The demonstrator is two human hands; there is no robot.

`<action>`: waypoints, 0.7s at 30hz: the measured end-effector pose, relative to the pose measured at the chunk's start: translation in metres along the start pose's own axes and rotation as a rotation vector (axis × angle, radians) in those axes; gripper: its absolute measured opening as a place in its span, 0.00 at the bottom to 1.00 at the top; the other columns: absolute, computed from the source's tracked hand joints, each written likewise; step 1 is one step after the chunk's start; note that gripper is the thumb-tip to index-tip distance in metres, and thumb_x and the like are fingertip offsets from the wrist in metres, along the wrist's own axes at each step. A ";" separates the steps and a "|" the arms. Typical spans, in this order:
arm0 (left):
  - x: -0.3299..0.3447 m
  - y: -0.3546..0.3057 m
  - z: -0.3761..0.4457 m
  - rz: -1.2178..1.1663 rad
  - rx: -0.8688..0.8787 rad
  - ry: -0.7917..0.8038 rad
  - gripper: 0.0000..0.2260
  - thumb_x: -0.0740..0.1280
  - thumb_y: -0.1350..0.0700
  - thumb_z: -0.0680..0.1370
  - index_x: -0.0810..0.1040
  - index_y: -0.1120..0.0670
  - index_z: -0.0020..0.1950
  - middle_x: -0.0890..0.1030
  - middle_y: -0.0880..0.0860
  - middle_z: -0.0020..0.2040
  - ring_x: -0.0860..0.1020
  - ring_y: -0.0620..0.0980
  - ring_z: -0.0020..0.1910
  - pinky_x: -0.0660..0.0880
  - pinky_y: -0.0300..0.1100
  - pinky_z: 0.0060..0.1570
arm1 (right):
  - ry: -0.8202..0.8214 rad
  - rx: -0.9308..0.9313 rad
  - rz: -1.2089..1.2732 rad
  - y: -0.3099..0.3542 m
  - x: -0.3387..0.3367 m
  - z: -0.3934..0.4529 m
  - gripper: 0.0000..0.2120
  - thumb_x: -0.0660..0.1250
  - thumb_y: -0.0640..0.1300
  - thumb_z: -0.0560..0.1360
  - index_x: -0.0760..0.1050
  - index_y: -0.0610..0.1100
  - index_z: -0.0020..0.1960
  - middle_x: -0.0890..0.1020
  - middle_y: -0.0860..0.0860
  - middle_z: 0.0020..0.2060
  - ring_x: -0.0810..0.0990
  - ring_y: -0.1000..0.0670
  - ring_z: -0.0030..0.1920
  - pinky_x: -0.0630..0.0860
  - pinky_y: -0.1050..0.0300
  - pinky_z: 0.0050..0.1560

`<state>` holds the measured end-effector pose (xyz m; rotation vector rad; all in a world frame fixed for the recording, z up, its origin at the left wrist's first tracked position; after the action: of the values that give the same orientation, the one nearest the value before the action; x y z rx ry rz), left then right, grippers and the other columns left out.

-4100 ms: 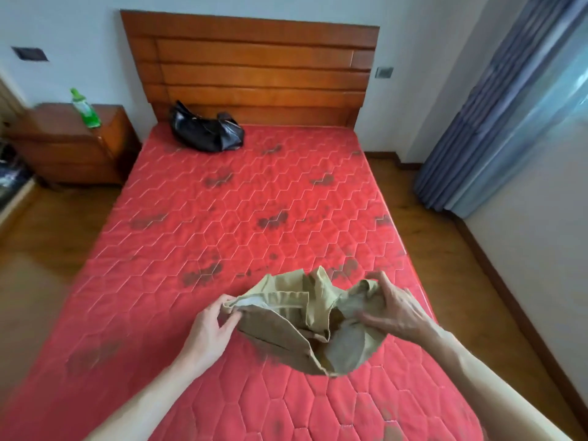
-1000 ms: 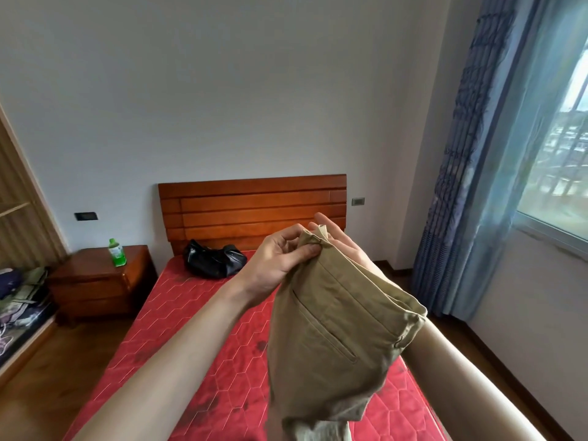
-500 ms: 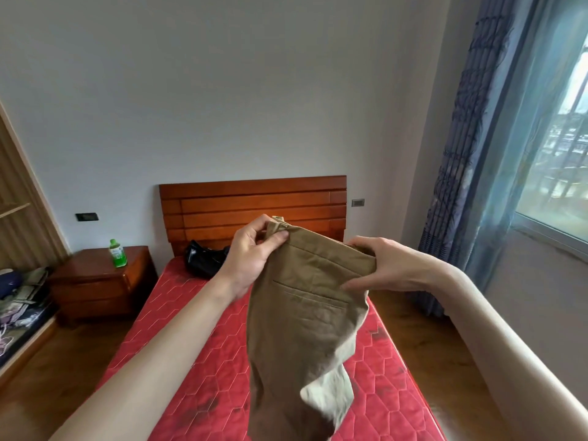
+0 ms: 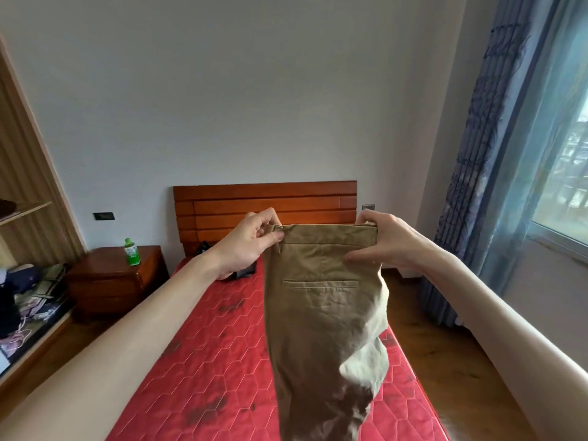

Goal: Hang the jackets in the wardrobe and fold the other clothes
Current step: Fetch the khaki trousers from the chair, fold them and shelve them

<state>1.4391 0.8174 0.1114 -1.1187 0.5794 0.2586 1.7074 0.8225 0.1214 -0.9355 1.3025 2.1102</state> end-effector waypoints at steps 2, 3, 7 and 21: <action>0.000 -0.003 0.001 0.070 -0.004 0.005 0.06 0.63 0.53 0.86 0.72 0.49 0.49 0.70 0.53 0.53 0.71 0.48 0.49 0.72 0.44 0.54 | -0.055 -0.010 -0.016 0.008 -0.006 0.002 0.22 0.84 0.54 0.65 0.75 0.51 0.49 0.85 0.51 0.41 0.84 0.51 0.42 0.83 0.51 0.43; 0.002 -0.006 0.001 0.091 -0.002 0.015 0.06 0.62 0.53 0.86 0.70 0.49 0.49 0.70 0.54 0.54 0.70 0.49 0.50 0.73 0.44 0.54 | -0.087 -0.019 -0.018 0.012 -0.010 0.003 0.22 0.84 0.54 0.65 0.75 0.50 0.48 0.85 0.50 0.41 0.84 0.50 0.41 0.83 0.51 0.43; 0.015 -0.013 0.002 0.110 -0.006 0.003 0.06 0.61 0.56 0.85 0.65 0.49 0.51 0.68 0.54 0.56 0.69 0.49 0.51 0.71 0.42 0.49 | -0.142 -0.065 -0.026 0.022 -0.016 0.006 0.19 0.83 0.53 0.66 0.76 0.50 0.46 0.85 0.49 0.39 0.83 0.48 0.41 0.82 0.46 0.44; 0.055 0.007 0.007 0.109 0.016 0.020 0.08 0.58 0.65 0.80 0.64 0.53 0.55 0.70 0.53 0.46 0.67 0.47 0.40 0.68 0.44 0.37 | 0.130 -0.056 -0.330 -0.002 -0.011 0.004 0.18 0.80 0.62 0.67 0.81 0.50 0.43 0.83 0.52 0.37 0.80 0.53 0.38 0.78 0.58 0.37</action>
<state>1.4828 0.8221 0.0774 -1.0770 0.6605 0.3372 1.7149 0.8267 0.1301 -1.2361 1.0676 1.8640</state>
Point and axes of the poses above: each hand's wrist, its own z-axis towards the middle knuckle, its own x-axis out of the palm, y = z × x, the point moved 6 cm from there along z, towards the middle knuckle
